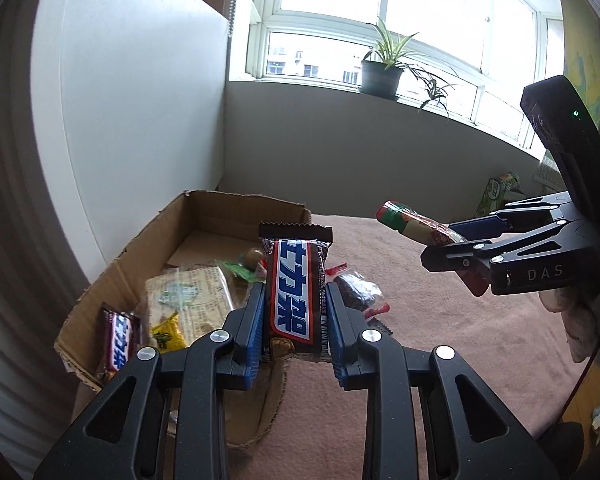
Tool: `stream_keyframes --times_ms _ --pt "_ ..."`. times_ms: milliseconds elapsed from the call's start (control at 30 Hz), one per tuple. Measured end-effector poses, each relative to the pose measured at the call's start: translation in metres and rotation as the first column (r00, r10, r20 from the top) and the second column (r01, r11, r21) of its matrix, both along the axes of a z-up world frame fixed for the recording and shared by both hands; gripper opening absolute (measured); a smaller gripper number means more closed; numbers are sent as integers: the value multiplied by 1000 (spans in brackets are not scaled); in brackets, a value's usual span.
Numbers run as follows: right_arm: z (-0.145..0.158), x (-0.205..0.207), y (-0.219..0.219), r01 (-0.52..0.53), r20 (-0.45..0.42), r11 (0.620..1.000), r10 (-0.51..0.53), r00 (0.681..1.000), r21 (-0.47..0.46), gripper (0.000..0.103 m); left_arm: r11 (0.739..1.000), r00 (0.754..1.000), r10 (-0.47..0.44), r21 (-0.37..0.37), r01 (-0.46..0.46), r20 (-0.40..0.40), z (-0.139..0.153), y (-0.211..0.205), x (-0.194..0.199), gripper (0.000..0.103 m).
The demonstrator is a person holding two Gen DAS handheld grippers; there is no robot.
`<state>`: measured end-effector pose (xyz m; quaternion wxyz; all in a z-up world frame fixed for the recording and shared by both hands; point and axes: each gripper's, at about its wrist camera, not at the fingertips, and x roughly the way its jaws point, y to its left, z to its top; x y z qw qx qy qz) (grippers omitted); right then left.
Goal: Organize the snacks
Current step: 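Carry the bar and pouch over the box and open both tools to drop them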
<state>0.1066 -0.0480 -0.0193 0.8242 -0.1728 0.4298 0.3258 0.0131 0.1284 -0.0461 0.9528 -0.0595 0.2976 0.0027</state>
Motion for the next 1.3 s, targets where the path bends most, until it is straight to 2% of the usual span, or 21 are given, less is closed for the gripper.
stream_keyframes --times_ms 500,933,1100,1233,1300 --pt "1 27 84 -40 5 999 40 999 18 55 990 990 139 -30 -139 7 -5 63 -11 26" --pt "-27 57 151 -49 -54 999 50 997 12 57 990 989 141 -20 -142 -31 -17 67 5 26" --pt "-30 62 157 -42 -68 999 44 997 26 70 989 988 146 -16 -146 -42 -19 67 11 26" --pt "-27 64 156 -27 -74 999 30 997 39 75 989 988 143 -17 -144 -51 -19 67 14 27" --pt "-23 67 152 -24 -71 998 28 997 56 84 989 988 146 -23 -147 -53 -19 66 14 31"
